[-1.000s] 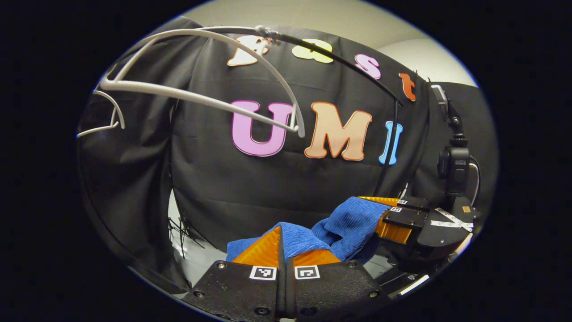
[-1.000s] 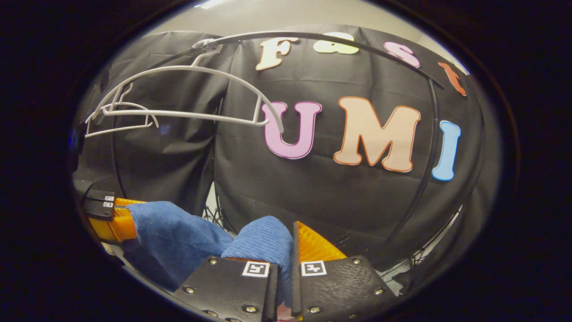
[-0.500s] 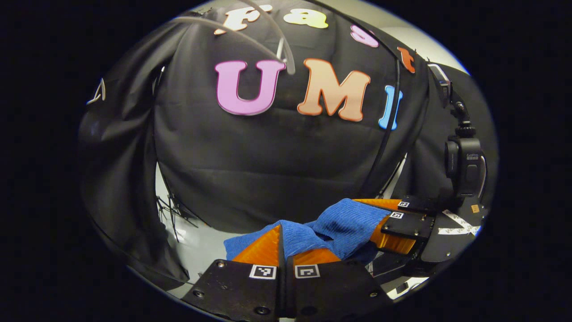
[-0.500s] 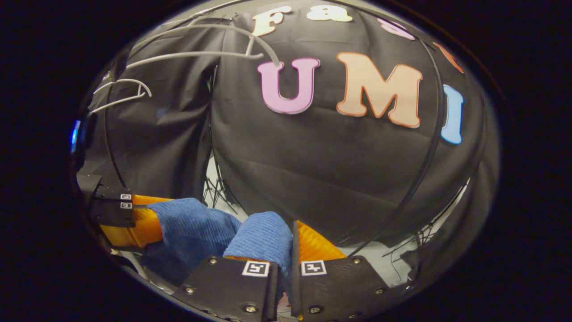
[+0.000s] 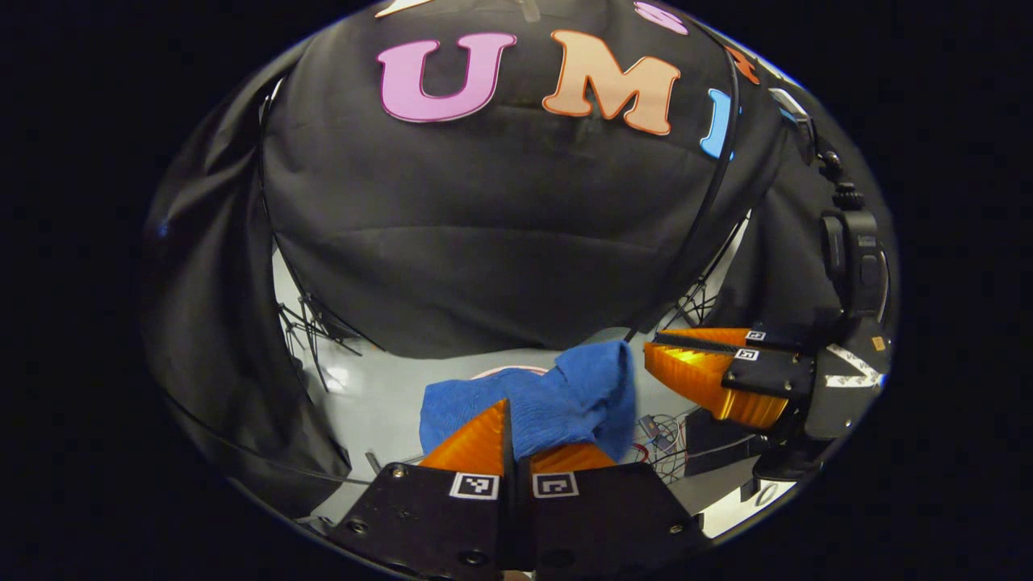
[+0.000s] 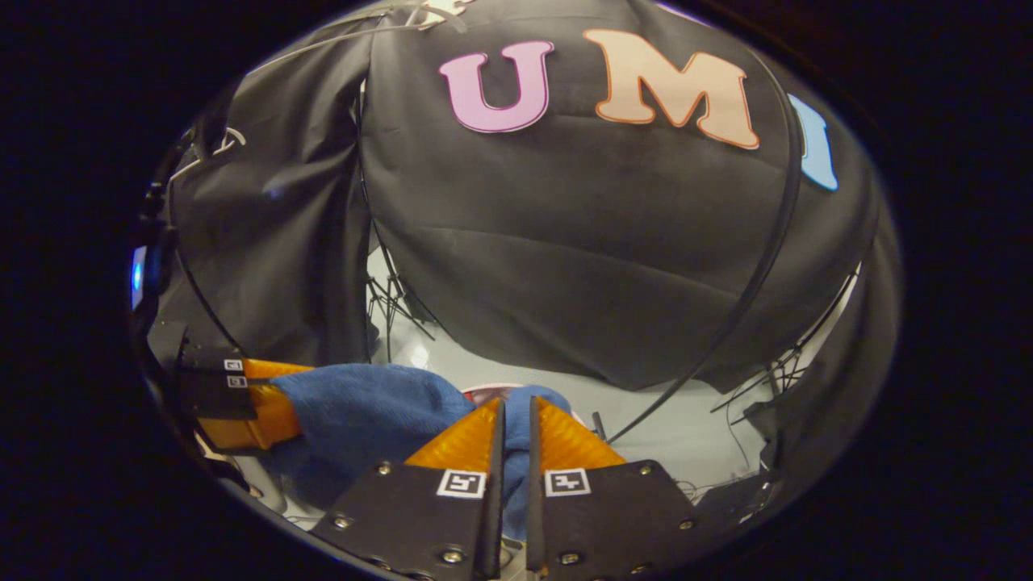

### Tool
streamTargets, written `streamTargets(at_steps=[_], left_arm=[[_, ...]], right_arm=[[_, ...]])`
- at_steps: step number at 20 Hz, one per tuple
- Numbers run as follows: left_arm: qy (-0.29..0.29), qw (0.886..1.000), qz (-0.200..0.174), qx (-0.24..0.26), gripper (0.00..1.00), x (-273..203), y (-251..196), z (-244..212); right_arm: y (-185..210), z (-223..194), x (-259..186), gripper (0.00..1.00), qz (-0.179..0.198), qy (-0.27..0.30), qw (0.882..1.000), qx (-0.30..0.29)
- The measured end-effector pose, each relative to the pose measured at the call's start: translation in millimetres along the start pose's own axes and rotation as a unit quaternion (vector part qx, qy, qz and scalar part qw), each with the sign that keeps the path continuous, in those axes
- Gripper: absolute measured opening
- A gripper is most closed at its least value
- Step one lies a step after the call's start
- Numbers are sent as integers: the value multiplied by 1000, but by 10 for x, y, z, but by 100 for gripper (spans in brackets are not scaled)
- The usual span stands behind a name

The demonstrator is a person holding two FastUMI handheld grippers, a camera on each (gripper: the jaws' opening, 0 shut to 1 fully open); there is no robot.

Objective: Grasp the clothes on the hanger with both hands and then place them into the laundry hamper below.

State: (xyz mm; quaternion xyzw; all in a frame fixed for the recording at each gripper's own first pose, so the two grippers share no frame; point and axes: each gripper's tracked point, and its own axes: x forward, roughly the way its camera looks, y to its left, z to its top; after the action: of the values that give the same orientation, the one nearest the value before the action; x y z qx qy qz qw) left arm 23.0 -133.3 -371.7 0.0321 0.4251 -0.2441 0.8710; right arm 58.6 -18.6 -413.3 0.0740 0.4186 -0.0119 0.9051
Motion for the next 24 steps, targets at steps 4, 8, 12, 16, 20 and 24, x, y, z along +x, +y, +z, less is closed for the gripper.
streamTargets(at_steps=[4, 8, 12, 16, 20, 24], left_arm=[[80, 997, 17, -15, 26, 131, 44, -431], [92, 995, 13, -28, 57, 146, 24, -550], [86, 995, 17, -38, 55, 159, 41, -569], [76, 996, 20, -38, 55, 110, 62, -491], [65, 997, 20, -36, 55, 60, 48, -444], [50, 998, 20, -31, 55, -33, 29, -321]], right_arm=[[39, -40, 12, 13, 7, 7, 1000, 3], [53, -45, 3, 13, 8, 8, 1000, 4], [56, 0, -18, 13, 7, 1, 1000, 10], [46, 50, -59, 12, 6, -7, 1000, 11], [77, 53, -182, 13, 6, -16, 1000, 11], [79, 113, -284, 13, 4, -29, 1000, 12]])
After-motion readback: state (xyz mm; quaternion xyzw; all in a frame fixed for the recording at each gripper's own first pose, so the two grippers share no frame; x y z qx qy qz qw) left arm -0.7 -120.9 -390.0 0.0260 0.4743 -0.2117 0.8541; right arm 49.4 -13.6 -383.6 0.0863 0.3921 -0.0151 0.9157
